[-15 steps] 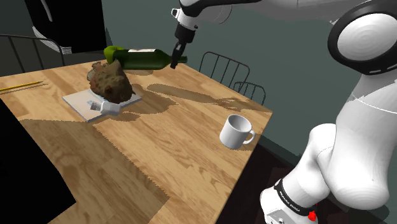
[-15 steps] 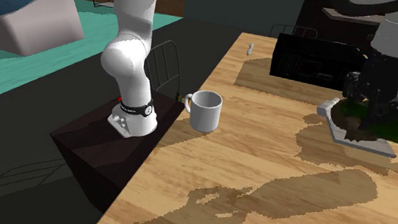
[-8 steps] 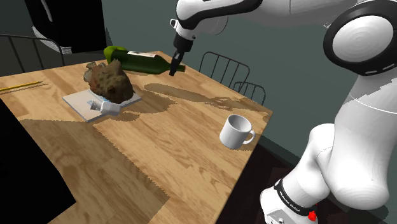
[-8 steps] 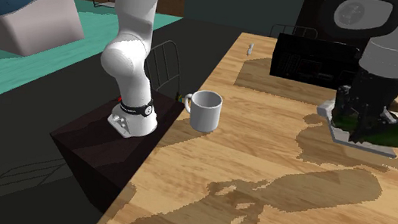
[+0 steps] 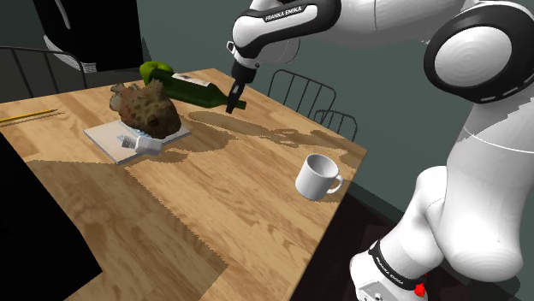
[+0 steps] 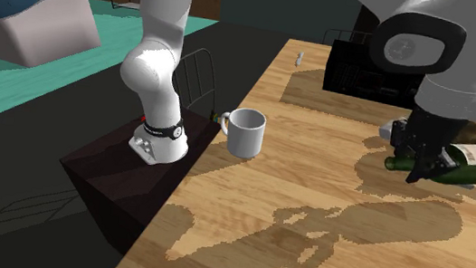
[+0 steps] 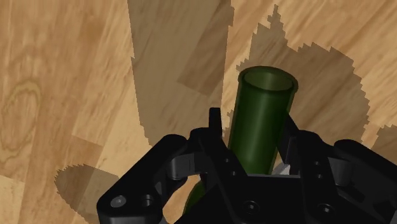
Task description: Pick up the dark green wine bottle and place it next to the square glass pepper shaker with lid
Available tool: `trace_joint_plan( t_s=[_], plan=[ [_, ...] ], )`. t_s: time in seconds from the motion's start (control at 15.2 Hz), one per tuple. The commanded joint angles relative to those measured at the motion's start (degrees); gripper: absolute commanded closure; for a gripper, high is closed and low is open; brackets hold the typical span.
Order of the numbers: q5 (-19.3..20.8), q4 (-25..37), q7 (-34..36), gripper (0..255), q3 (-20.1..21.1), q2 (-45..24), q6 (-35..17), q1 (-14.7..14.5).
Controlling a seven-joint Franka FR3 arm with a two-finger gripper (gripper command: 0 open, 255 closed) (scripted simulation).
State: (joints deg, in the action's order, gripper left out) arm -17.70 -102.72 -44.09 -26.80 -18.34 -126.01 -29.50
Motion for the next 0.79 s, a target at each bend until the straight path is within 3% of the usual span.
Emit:
trace_joint_plan(
  t_s=[0.0,0.4,0.73],
  plan=[
    [-0.43,-0.96,-0.45,255,0.21,-0.41,-1.27,0.02],
    [-2.25,-2.82,-1.94,255,0.97,-2.58,-4.97,0.48],
    [-2.25,-2.82,-1.94,255,0.97,-2.58,-4.97,0.48]
  ],
)
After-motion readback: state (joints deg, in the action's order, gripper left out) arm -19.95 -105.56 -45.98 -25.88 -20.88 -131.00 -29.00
